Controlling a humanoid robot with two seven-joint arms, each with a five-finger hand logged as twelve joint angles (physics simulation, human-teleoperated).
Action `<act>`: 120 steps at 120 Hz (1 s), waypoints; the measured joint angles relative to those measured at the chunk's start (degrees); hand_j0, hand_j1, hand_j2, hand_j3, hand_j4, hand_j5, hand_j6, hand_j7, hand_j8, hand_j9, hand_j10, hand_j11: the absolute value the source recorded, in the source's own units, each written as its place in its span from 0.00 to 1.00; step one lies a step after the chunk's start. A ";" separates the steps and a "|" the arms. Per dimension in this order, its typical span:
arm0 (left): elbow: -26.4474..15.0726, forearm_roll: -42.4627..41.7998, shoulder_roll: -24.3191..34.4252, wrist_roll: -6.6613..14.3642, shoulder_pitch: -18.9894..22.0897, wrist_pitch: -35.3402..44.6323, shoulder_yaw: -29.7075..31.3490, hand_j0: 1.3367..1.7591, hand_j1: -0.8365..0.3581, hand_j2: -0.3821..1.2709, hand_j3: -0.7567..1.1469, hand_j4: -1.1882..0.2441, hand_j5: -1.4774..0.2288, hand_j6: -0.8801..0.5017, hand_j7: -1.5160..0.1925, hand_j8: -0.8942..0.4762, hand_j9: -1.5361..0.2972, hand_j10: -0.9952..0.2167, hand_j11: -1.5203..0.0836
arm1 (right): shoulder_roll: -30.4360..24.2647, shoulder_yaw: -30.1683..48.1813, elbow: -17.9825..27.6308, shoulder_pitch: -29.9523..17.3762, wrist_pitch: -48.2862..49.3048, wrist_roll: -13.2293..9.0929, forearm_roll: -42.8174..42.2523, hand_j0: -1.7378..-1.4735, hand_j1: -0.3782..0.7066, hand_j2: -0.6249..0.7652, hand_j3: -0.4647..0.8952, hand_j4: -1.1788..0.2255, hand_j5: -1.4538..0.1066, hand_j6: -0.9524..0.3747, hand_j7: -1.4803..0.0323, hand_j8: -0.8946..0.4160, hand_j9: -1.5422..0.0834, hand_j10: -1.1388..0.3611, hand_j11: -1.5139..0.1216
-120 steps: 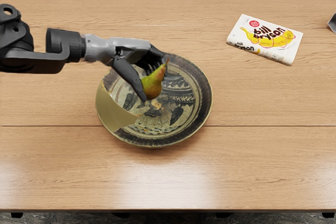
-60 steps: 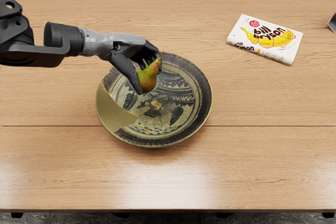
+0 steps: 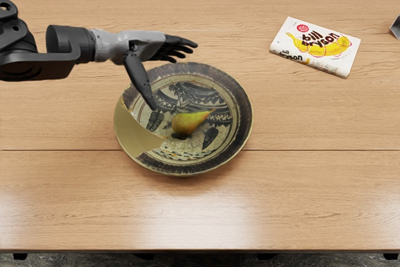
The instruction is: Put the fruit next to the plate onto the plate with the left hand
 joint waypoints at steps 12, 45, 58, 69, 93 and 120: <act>-0.21 -4.58 3.58 0.04 0.06 -5.08 -0.01 0.76 0.96 0.25 0.40 0.80 0.83 0.61 0.86 0.63 0.81 0.79 0.91 | 0.00 0.00 0.01 0.00 0.00 0.00 0.00 0.30 0.06 0.45 0.34 0.82 0.91 0.70 0.96 0.66 0.93 0.74 0.90; -7.57 -20.35 15.92 5.57 2.58 -9.09 0.38 0.76 0.98 0.24 0.40 0.82 0.86 0.63 0.88 0.65 0.83 0.81 0.94 | 0.00 0.00 0.05 0.32 0.00 0.00 0.00 0.30 0.06 0.45 0.34 0.82 0.91 0.70 0.96 0.66 0.93 0.74 0.90; -9.18 -26.00 21.01 6.36 5.34 -9.30 0.55 0.76 0.99 0.23 0.40 0.82 0.86 0.63 0.88 0.65 0.83 0.82 0.94 | 0.00 0.00 0.05 0.34 -0.02 0.00 0.00 0.30 0.06 0.45 0.34 0.82 0.91 0.70 0.96 0.66 0.93 0.74 0.90; -9.84 -30.21 24.79 6.61 7.14 -9.37 0.61 0.76 0.99 0.23 0.40 0.83 0.86 0.63 0.88 0.65 0.84 0.82 0.94 | 0.00 -0.01 0.09 0.35 -0.01 0.00 0.00 0.30 0.06 0.45 0.34 0.82 0.91 0.70 0.96 0.66 0.93 0.74 0.90; -9.74 -34.40 29.31 6.84 8.81 -9.41 0.43 0.76 0.99 0.23 0.40 0.83 0.86 0.64 0.89 0.65 0.84 0.82 0.95 | 0.00 -0.02 0.19 0.35 0.01 0.00 0.00 0.30 0.06 0.45 0.34 0.82 0.91 0.70 0.96 0.66 0.93 0.74 0.90; -9.09 -35.07 32.00 13.77 9.26 -9.43 0.25 0.76 0.99 0.23 0.40 0.83 0.87 0.64 0.89 0.65 0.84 0.82 0.95 | 0.00 -0.07 0.28 0.41 0.01 0.00 -0.06 0.30 0.06 0.45 0.34 0.82 0.91 0.70 0.96 0.66 0.93 0.74 0.90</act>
